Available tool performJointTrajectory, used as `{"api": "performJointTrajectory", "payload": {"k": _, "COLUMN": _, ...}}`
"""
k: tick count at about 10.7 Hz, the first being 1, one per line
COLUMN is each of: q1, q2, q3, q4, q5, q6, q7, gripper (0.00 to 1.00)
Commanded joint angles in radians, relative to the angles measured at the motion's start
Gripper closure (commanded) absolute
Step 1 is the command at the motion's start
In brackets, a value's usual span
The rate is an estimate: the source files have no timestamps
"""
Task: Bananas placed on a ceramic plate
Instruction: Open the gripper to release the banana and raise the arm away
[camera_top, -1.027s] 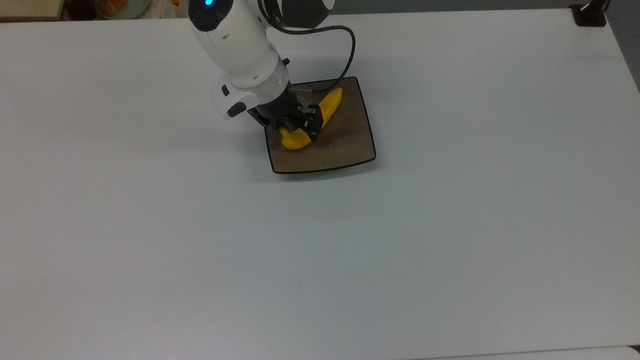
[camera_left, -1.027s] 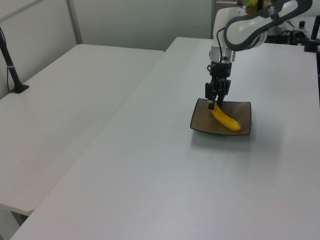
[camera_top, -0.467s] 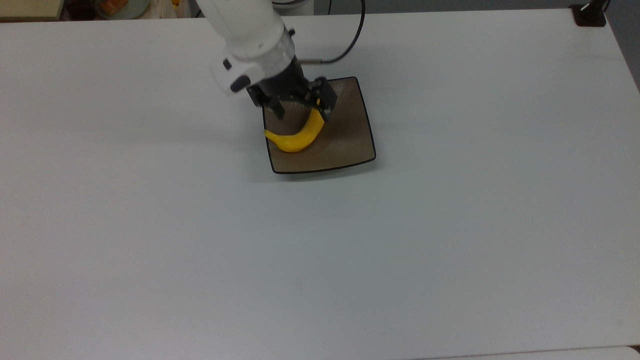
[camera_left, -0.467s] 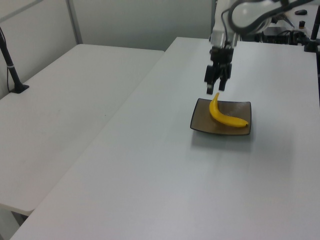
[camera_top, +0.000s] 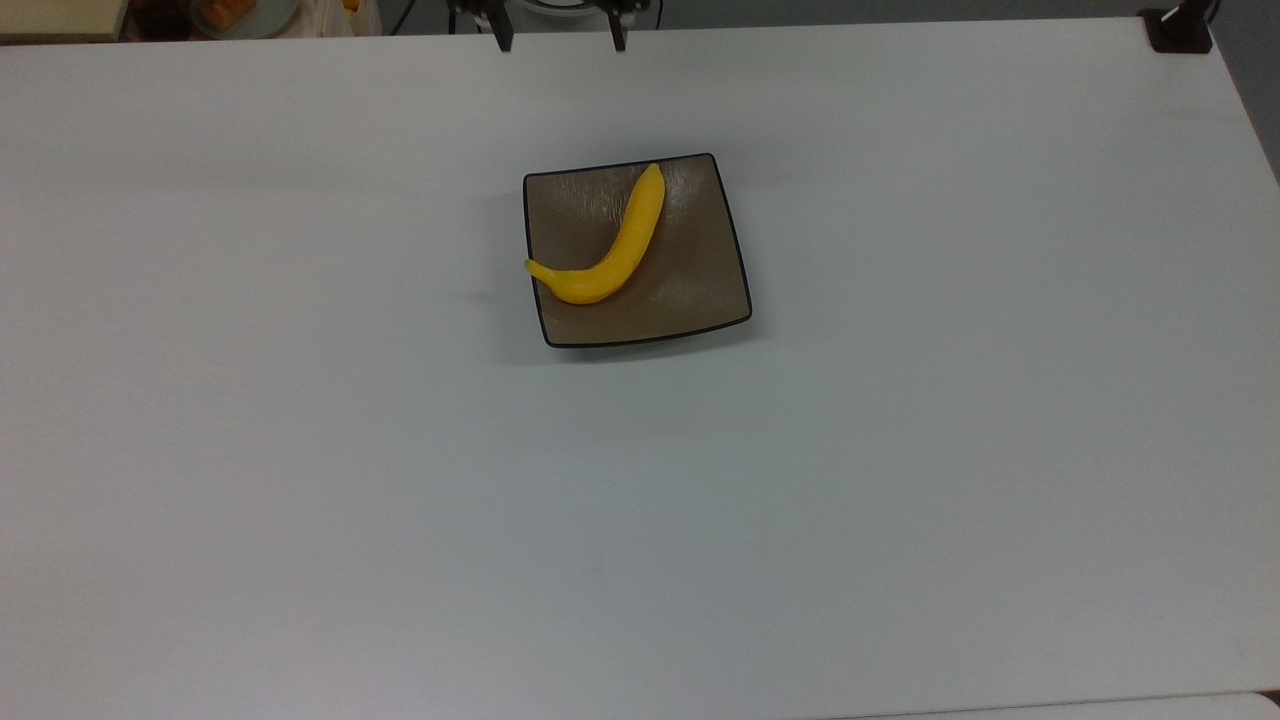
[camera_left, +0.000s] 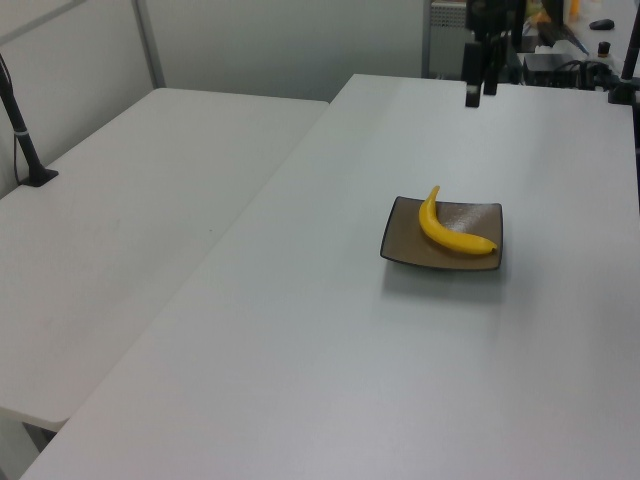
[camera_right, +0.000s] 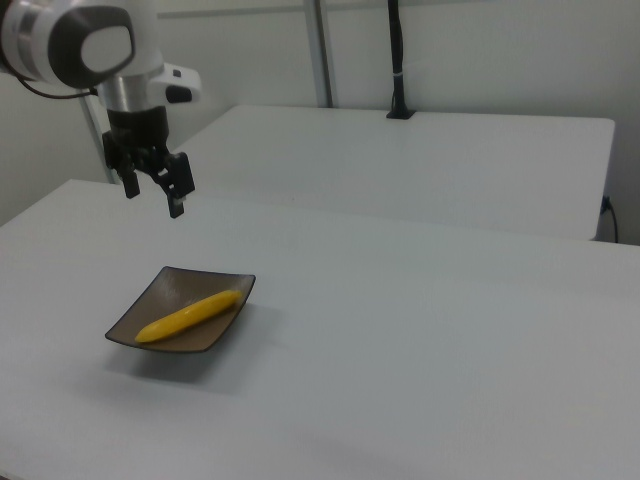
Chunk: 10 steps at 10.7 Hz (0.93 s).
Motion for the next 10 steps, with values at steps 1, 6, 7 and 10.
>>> {"api": "performJointTrajectory", "payload": {"k": 1, "q1": 0.016, "q2": -0.046, "q3": -0.010, "q4": 0.029, "q5": -0.043, "q6": -0.065, "q7": 0.004, "gripper": 0.00}}
{"api": "performJointTrajectory", "payload": {"k": 6, "q1": 0.156, "q2": -0.003, "q3": -0.088, "q4": 0.026, "q5": -0.101, "q6": 0.035, "q7": -0.161, "gripper": 0.00}}
{"api": "performJointTrajectory", "payload": {"k": 7, "q1": 0.172, "q2": 0.006, "q3": -0.105, "q4": 0.025, "q5": -0.098, "q6": 0.097, "q7": -0.163, "gripper": 0.00}}
{"api": "performJointTrajectory", "payload": {"k": 10, "q1": 0.171, "q2": 0.016, "q3": -0.106, "q4": 0.022, "q5": -0.100, "q6": 0.130, "q7": -0.160, "gripper": 0.00}}
